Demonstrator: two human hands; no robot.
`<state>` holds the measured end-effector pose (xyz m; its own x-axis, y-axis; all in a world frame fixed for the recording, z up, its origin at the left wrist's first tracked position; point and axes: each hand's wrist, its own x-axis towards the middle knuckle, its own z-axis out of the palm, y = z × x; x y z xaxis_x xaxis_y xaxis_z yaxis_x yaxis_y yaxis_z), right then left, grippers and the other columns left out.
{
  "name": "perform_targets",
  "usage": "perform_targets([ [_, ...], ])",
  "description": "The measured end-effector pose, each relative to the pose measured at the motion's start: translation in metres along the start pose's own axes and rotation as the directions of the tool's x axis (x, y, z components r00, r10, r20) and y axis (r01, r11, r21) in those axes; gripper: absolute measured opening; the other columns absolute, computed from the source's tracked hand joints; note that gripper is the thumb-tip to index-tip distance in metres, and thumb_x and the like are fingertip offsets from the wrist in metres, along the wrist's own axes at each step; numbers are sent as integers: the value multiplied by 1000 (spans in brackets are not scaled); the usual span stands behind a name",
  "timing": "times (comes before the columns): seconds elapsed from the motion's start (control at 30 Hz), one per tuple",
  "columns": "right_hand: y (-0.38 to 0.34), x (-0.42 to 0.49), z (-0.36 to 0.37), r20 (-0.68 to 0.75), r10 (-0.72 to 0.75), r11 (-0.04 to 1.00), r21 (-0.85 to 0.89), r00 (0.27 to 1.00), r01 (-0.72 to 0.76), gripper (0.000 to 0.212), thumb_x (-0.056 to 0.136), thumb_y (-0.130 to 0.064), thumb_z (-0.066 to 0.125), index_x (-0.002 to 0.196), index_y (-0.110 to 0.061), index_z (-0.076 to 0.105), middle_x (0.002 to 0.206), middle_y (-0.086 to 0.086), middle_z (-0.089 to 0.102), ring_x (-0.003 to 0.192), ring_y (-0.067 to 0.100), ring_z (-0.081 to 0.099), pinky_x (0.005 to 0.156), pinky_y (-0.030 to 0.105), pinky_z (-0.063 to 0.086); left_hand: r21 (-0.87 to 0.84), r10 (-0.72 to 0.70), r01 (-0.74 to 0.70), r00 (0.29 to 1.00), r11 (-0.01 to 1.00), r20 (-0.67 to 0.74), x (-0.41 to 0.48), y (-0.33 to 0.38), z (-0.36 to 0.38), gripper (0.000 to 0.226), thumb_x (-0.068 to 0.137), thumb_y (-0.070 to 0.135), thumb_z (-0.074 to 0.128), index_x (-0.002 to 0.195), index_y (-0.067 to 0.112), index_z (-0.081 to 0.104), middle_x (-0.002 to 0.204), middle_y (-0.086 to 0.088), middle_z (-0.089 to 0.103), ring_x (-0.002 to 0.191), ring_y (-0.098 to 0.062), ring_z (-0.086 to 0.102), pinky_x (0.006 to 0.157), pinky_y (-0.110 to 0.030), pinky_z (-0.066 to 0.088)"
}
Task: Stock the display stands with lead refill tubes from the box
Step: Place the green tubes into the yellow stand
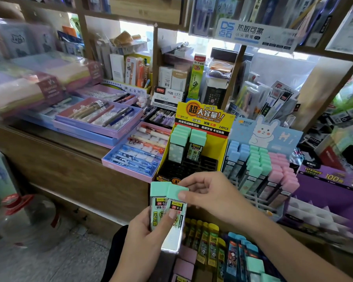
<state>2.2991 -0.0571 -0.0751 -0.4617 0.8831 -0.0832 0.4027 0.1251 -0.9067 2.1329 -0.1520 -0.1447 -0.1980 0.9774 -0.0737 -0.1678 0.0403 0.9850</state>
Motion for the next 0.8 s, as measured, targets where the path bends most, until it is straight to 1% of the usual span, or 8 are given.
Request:
perform_targets([
  [0.1,2,-2,0,5,8,1000,30,1000,-8,16,88,-21,82,103,-20,76,92,5,79,81,26,75,69,29,60,7,11,-11,1000,1000,5,0,0,1,29,79,49,72,102,32,76,93,-7,79,85,-32,76,81,-56,60],
  [0.17,2,-2,-2,-4,15,998,53,1000,-14,15,88,-19,82,101,-19,76,91,8,79,76,22,74,65,26,58,-3,11,-10,1000,1000,11,0,1,1,30,84,56,71,104,35,75,96,-4,79,88,-25,76,79,-46,63],
  [0.23,1,-2,-6,-21,18,998,59,1000,-17,13,88,-19,82,99,-20,77,91,6,79,74,17,73,63,23,57,-36,-6,7,1000,999,19,0,1,0,29,87,54,62,105,36,75,99,-2,79,89,-22,76,72,-36,63],
  [0.37,-6,1,-23,-114,11,998,57,993,-4,12,88,-19,82,99,-23,77,88,-1,79,75,14,75,66,22,59,-130,-43,46,999,990,21,-3,3,0,30,90,48,56,101,29,77,90,-17,78,72,-32,74,60,-42,62],
  [0.53,-19,12,-47,-280,-31,995,78,959,55,12,88,-18,80,99,-21,77,84,1,79,70,12,74,64,19,57,-192,-66,68,998,979,14,-2,4,-1,23,89,41,57,95,26,73,85,-27,74,66,-33,71,53,-38,58],
  [0.63,-23,24,-59,-391,-99,995,-13,915,102,11,88,-15,81,97,-20,76,83,4,77,71,15,75,66,20,60,-208,-68,69,998,976,13,-2,4,0,22,90,39,56,95,25,73,84,-28,73,64,-33,70,52,-37,56],
  [0.73,-23,38,-66,-439,-176,979,-168,881,112,9,90,-16,79,95,-22,75,85,4,75,75,18,74,72,26,62,-224,-74,76,997,972,17,-2,5,1,22,89,38,57,94,25,73,83,-29,72,63,-32,68,51,-36,55],
  [0.8,-19,48,-68,-452,-234,948,-302,861,98,7,91,-17,78,96,-21,76,84,0,73,76,14,71,72,21,58,-220,-78,81,997,972,23,-2,5,1,22,90,38,56,94,24,73,83,-29,72,64,-32,68,52,-36,55],
])
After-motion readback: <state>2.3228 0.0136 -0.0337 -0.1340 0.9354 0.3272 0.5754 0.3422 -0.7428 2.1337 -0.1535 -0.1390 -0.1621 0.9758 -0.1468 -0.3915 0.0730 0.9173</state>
